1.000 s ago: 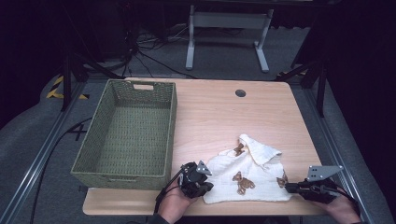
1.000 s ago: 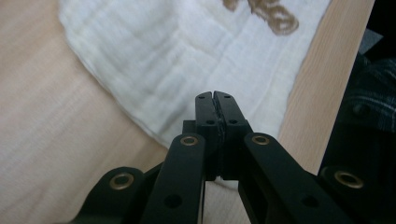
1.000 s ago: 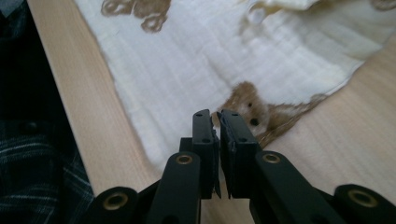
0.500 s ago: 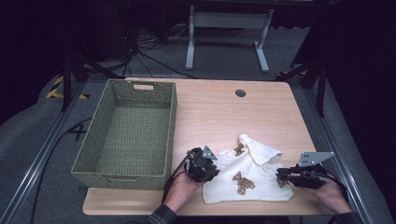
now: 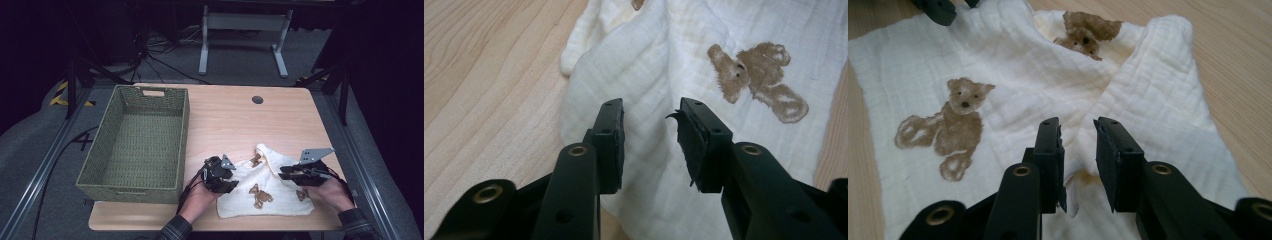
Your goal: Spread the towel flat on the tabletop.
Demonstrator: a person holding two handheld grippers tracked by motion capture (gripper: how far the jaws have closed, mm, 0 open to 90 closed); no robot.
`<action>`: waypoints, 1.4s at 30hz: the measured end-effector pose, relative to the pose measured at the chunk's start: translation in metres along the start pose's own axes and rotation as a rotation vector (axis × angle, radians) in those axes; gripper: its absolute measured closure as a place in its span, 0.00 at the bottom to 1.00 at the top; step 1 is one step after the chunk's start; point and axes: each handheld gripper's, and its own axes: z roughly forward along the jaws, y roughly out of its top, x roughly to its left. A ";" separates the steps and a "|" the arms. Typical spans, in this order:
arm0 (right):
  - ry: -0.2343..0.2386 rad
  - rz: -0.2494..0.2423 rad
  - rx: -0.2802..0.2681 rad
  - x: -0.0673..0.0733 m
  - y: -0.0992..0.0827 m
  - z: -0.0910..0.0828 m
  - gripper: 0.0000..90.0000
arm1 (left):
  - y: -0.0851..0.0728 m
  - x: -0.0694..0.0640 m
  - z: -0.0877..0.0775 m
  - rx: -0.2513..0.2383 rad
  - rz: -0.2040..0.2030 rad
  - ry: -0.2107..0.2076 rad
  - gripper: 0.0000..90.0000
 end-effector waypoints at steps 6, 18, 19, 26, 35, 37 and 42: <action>-0.001 0.001 0.018 -0.004 0.001 0.015 0.78 | -0.001 0.000 0.001 0.003 0.007 0.000 0.67; -0.011 -0.001 0.046 -0.006 -0.002 0.023 0.96 | -0.004 -0.003 0.005 0.014 0.019 -0.010 0.65; -0.015 0.001 0.039 -0.006 -0.001 0.020 0.96 | -0.004 -0.003 0.005 0.012 0.018 -0.011 0.65; -0.048 0.026 -0.009 -0.017 0.002 0.005 0.96 | -0.004 -0.005 0.007 0.035 0.022 -0.022 0.64; -0.111 0.080 -0.070 -0.045 0.006 -0.013 0.96 | -0.004 -0.005 0.010 0.031 0.039 -0.025 0.64; -0.122 0.083 -0.068 -0.051 0.007 -0.014 0.96 | -0.004 -0.005 0.010 0.042 0.037 -0.030 0.64; -0.143 0.103 -0.074 -0.065 0.007 -0.012 0.96 | -0.004 -0.006 0.010 0.046 0.034 -0.028 0.64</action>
